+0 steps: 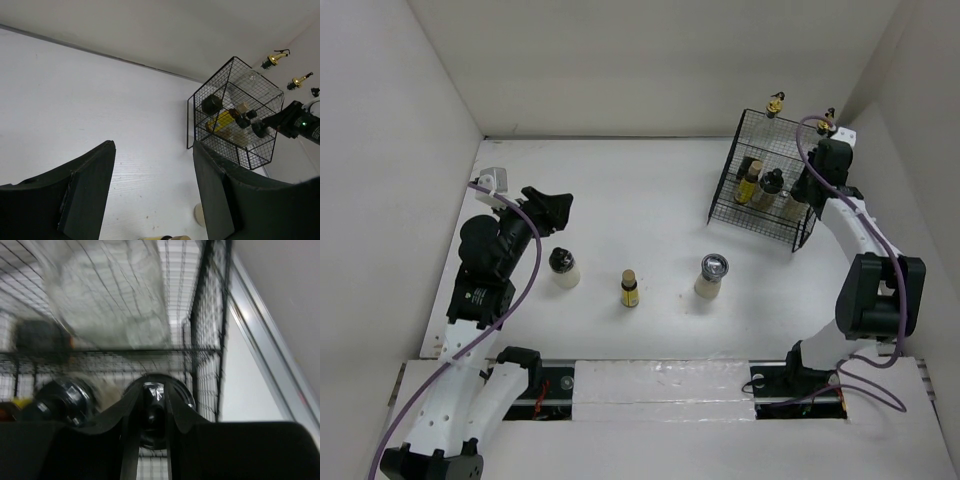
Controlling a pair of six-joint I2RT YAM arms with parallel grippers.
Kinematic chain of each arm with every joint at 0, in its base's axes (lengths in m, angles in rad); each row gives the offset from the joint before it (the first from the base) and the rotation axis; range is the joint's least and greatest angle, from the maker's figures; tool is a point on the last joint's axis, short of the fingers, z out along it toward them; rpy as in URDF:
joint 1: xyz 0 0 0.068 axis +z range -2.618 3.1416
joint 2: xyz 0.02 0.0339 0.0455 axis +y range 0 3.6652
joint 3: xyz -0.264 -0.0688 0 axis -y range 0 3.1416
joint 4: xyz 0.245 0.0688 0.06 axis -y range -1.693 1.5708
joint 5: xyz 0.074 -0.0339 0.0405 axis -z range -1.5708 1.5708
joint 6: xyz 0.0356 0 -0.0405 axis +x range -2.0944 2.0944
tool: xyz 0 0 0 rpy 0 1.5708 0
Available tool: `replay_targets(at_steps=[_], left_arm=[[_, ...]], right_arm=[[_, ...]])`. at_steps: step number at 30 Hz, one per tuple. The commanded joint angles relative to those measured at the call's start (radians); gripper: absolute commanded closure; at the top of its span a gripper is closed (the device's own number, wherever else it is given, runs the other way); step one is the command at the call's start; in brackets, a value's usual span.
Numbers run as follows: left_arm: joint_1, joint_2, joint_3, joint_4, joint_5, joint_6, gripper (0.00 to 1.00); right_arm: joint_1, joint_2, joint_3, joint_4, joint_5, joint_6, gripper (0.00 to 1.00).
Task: Organize the condiment bottles
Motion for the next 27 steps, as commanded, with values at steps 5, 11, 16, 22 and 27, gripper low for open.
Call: replay_targets(at_steps=[5, 11, 16, 22, 27], left_arm=[[-0.006, -0.003, -0.001, 0.025, -0.001, 0.010, 0.41], [-0.006, -0.003, 0.010, 0.025, -0.001, 0.010, 0.35], [-0.006, -0.003, 0.010, 0.025, -0.001, 0.010, 0.35], [-0.006, -0.003, 0.010, 0.025, -0.001, 0.010, 0.35], [-0.006, 0.011, 0.010, 0.025, 0.011, 0.010, 0.35]], right_arm=[[0.017, 0.019, -0.003, 0.086, -0.010, 0.015, 0.63], [0.057, -0.113, 0.026, 0.060, 0.051, -0.010, 0.24], [0.184, -0.340, -0.057, 0.060, 0.062, -0.019, 0.16], [0.417, -0.552, -0.307, 0.026, -0.061, 0.007, 0.25], [0.571, -0.635, -0.388, -0.221, -0.107, -0.025, 0.00]])
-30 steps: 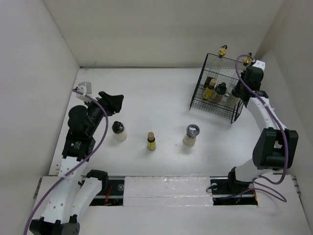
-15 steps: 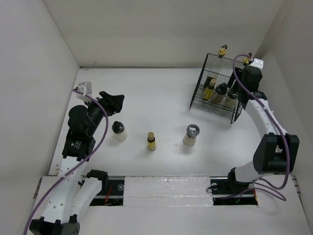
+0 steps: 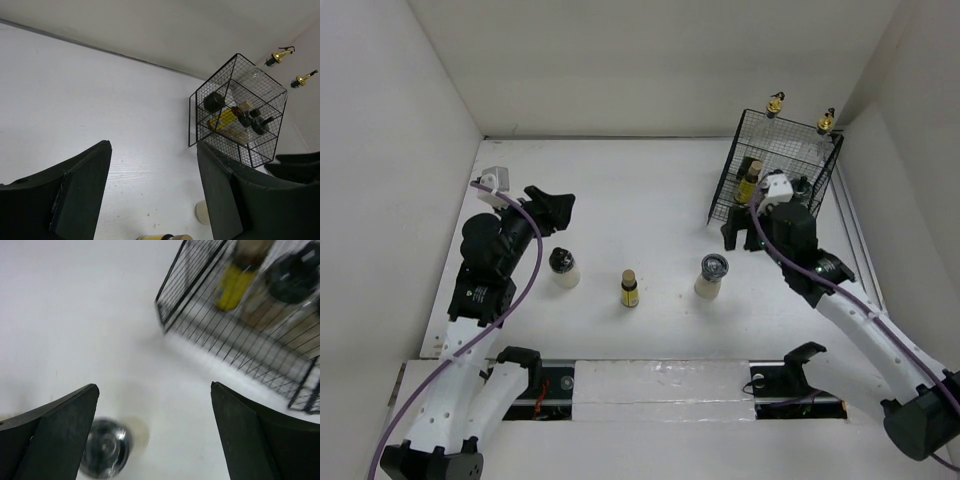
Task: Organize the condiment bottles
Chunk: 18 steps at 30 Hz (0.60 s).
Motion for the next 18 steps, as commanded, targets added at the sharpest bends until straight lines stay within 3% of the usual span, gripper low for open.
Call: replay_targets(at_steps=[1, 7, 15, 18], left_arm=[[-0.006, 0.001, 0.010, 0.032, 0.011, 0.009, 0.35], [0.005, 0.002, 0.010, 0.043, 0.031, 0.009, 0.35], [0.005, 0.002, 0.001, 0.052, 0.031, 0.000, 0.35], [0.005, 0.002, 0.001, 0.052, 0.031, 0.000, 0.35]], right_arm=[[0.079, -0.013, -0.023, -0.187, -0.100, -0.028, 0.00], [0.249, 0.012, -0.063, -0.242, -0.119, 0.021, 0.00], [0.309, 0.125, -0.037, -0.204, -0.082, 0.023, 0.00], [0.309, 0.156, -0.037, -0.204, -0.020, 0.041, 0.06]])
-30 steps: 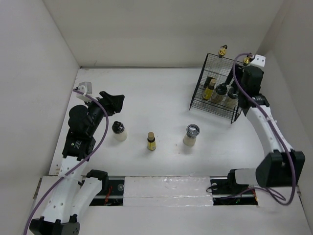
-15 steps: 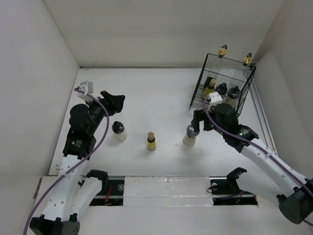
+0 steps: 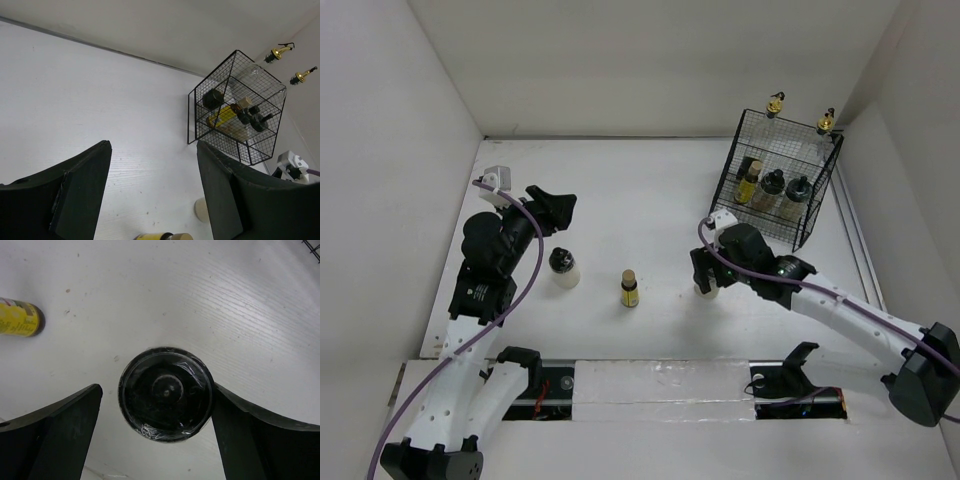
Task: Organize the condiment bottles
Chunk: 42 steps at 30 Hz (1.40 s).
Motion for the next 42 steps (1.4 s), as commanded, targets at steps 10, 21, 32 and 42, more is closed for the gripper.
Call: replay_targets(at_steps=[10, 21, 32, 42], left_arm=[[0.003, -0.011, 0.001, 0.051, 0.033, 0.001, 0.35], [0.003, -0.011, 0.001, 0.052, 0.031, 0.001, 0.34], [0.003, -0.014, 0.001, 0.041, 0.017, 0.001, 0.34], [0.003, -0.020, 0.001, 0.041, 0.016, 0.001, 0.34]], right_arm=[[0.042, -0.032, 0.090, 0.098, 0.231, 0.018, 0.47], [-0.222, 0.002, 0.339, 0.233, 0.198, -0.113, 0.50], [-0.411, 0.238, 0.462, 0.342, 0.067, -0.123, 0.50], [-0.446, 0.335, 0.437, 0.454, 0.049, -0.123, 0.51]])
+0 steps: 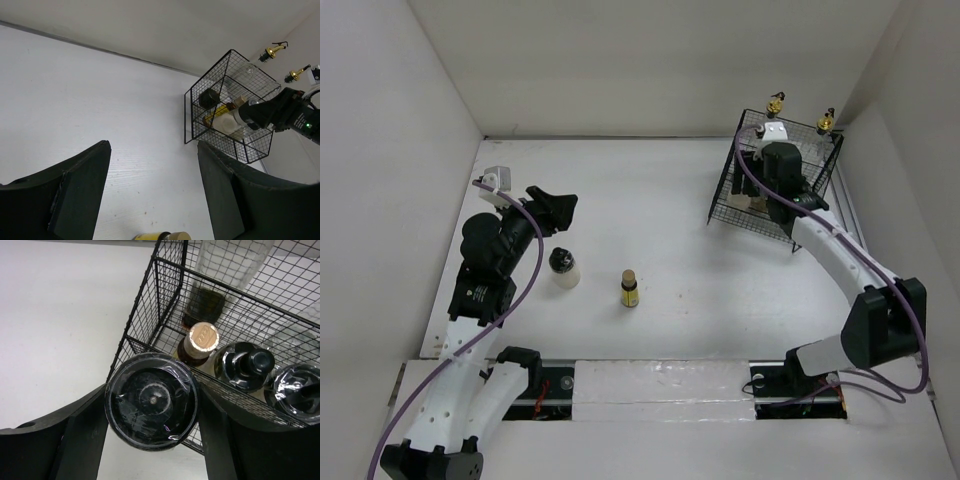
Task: Organize the condiment bottles
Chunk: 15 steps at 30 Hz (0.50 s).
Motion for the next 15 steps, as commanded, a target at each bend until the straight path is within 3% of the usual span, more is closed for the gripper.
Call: replay_targets(at_steps=[1, 8, 15], left_arm=[[0.003, -0.013, 0.001, 0.035, -0.002, 0.001, 0.34], [0.003, 0.000, 0.001, 0.035, 0.009, 0.001, 0.34], [0.003, -0.009, 0.001, 0.035, 0.009, 0.001, 0.34]], right_arm=[[-0.005, 0.004, 0.045, 0.176, -0.033, 0.001, 0.51], [0.006, 0.069, -0.033, 0.212, -0.033, 0.025, 0.51], [0.006, 0.121, -0.044, 0.222, -0.043, 0.035, 0.38]])
